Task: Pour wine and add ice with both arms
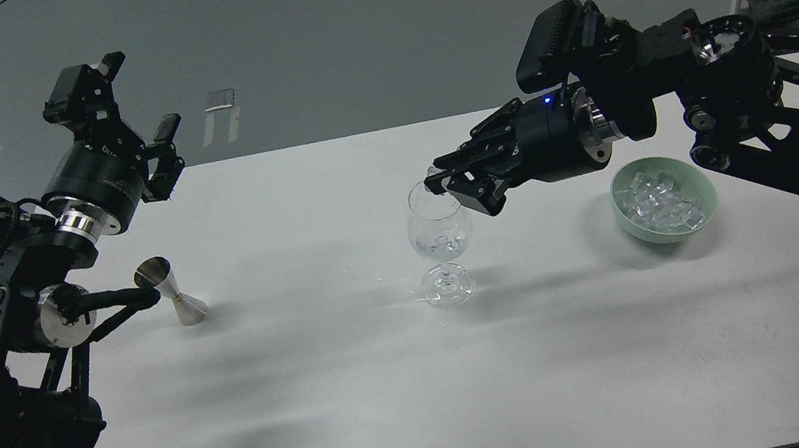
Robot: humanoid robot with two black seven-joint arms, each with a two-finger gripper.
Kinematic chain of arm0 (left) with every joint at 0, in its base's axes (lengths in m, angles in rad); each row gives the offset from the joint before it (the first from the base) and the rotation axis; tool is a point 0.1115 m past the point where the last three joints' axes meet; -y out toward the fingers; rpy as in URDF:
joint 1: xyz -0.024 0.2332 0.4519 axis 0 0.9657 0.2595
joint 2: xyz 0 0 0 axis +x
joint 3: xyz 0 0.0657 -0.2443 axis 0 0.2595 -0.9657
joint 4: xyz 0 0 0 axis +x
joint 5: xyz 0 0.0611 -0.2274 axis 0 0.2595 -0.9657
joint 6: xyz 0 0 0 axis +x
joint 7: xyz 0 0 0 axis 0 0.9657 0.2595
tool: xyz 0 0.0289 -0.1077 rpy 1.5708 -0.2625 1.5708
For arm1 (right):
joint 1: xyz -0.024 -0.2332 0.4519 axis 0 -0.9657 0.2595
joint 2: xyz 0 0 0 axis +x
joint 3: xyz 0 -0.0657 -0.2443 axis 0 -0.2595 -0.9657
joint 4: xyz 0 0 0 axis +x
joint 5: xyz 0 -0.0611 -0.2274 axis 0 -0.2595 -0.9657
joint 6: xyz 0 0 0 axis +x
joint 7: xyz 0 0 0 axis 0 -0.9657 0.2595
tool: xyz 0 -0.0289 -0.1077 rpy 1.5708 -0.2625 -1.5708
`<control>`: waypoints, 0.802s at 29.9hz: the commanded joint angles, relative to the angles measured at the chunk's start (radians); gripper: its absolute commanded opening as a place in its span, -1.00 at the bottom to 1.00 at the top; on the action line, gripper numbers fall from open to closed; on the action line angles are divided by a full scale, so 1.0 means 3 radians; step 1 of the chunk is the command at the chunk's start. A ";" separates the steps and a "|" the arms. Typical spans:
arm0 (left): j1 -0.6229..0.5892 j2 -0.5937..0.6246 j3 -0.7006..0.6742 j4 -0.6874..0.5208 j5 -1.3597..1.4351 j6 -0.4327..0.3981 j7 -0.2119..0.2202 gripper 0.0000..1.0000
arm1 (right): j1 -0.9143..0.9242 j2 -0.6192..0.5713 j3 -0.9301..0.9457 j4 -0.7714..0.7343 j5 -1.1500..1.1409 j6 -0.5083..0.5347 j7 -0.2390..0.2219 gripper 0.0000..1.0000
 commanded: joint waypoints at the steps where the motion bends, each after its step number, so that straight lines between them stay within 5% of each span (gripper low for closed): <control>1: 0.0001 0.0000 0.0000 0.0001 0.0000 0.0001 -0.0001 0.95 | -0.0002 0.0000 0.0000 0.0000 0.0004 0.0000 -0.0004 -0.68; 6: 0.0001 0.0000 -0.0005 0.0001 0.0000 0.0001 0.0004 0.95 | 0.0003 0.0000 0.0000 0.0005 0.0015 0.0000 -0.0010 -0.38; 17: 0.0001 0.0005 0.0000 0.0001 0.0000 0.0001 -0.0001 0.95 | 0.0023 0.0000 0.0010 0.0010 0.0025 0.0000 -0.0010 -0.19; 19: -0.0004 0.0015 0.0000 0.0001 0.0000 0.0001 0.0004 0.95 | 0.0038 0.0010 0.0081 0.0000 0.0055 0.0000 -0.0010 0.13; 20: -0.0004 0.0015 0.0000 0.0001 0.0000 0.0001 0.0004 0.95 | 0.0039 0.0010 0.0082 0.0000 0.0056 0.0000 -0.0010 0.13; 24: -0.0040 0.0026 0.0000 0.0006 -0.0010 0.0001 0.0009 0.95 | 0.0013 0.0031 0.0698 -0.0188 0.0071 0.0000 -0.0010 1.00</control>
